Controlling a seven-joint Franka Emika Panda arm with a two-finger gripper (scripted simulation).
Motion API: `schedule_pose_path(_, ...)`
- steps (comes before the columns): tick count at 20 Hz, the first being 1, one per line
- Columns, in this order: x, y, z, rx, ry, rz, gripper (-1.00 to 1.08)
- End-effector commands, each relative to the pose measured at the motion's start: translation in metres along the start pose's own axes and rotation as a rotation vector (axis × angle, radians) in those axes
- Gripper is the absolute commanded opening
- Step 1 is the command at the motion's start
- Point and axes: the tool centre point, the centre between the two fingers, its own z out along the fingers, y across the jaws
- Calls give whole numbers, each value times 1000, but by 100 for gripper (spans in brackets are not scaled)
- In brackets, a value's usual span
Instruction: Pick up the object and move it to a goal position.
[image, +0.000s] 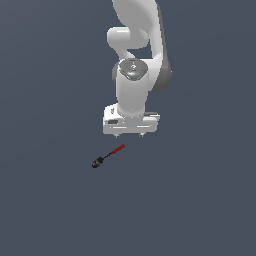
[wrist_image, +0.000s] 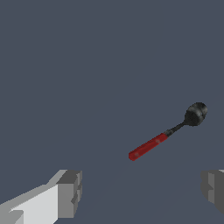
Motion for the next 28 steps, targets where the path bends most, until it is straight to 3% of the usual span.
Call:
schedule_pose_path(1, 0, 2, -3, -7, 6, -6, 100)
schedule_pose_path(8, 1, 4, 1, -3, 5, 25, 100)
schedule_pose_path(14, 3, 14, 14, 8, 6, 127, 100)
schedule_pose_path(28, 5, 66, 75, 33, 9, 601, 100)
